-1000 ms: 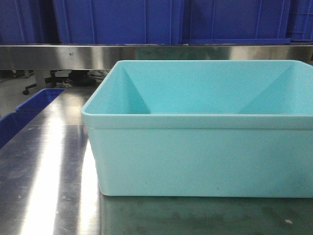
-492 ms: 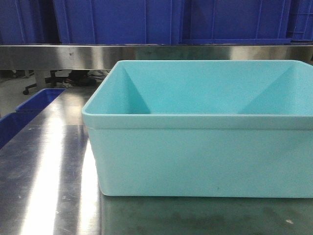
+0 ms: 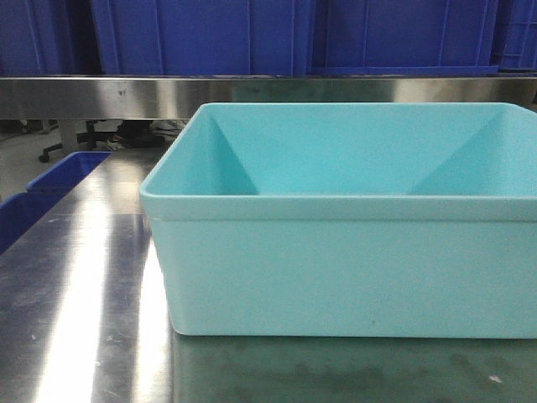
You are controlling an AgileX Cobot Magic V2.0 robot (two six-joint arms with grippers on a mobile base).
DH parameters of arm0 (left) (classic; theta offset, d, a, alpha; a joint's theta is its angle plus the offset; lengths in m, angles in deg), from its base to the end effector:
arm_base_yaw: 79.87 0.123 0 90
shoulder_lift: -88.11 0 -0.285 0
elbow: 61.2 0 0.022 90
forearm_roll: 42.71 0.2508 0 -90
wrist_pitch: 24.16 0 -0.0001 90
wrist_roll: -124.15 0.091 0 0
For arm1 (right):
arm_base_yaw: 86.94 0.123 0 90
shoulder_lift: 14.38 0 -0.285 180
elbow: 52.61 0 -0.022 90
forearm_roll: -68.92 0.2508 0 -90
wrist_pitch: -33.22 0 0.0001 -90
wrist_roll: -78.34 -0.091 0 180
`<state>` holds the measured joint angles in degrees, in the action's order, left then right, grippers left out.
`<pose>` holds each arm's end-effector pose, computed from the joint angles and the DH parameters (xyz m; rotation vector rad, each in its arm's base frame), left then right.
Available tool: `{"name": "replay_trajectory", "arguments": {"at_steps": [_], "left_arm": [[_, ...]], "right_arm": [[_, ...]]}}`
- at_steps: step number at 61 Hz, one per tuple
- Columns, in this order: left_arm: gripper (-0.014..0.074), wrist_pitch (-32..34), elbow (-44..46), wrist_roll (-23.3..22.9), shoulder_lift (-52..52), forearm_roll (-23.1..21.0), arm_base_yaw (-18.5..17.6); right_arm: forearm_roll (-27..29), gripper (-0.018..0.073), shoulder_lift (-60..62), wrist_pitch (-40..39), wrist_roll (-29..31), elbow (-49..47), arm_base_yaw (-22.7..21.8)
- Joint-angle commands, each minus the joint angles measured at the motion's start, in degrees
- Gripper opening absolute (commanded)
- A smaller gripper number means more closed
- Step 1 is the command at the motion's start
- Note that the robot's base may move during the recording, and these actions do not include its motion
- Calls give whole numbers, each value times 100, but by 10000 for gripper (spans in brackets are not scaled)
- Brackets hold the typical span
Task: Pick red cube and place on left shelf
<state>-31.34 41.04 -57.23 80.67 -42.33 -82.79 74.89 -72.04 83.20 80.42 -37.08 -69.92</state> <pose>0.0563 -0.0028 0.1989 0.0263 1.6124 -0.0523 0.1483 0.0530 0.4079 -0.3326 2.1320 0.2760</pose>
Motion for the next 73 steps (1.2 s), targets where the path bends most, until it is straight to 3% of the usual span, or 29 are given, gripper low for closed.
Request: {"name": "replay_trajectory", "arguments": {"at_steps": [1, 8, 21, 25, 37, 54, 73], "left_arm": [[101, 492, -132, -5, 85, -38, -41], [101, 492, -132, -5, 85, -38, -41], [101, 492, -132, -5, 85, -38, -41], [101, 492, -132, -5, 85, -38, -41], [101, 492, -132, -5, 85, -38, -41], [101, 492, -132, -5, 85, -38, -41], [101, 492, -132, -5, 85, -38, -41]], "right_arm": [[12, 50, -689, 12, 71, -529, 280], [12, 103, -1460, 160, 71, -797, 436], [84, 440, -2529, 343, 61, -908, 440], [84, 494, -2710, 356, 61, -908, 440], [58, 531, -3089, 279, -4, -908, 378], [36, 537, -3535, 288, -1315, -908, 341], [-18, 536, -4013, 274, -1883, -908, 341]]}}
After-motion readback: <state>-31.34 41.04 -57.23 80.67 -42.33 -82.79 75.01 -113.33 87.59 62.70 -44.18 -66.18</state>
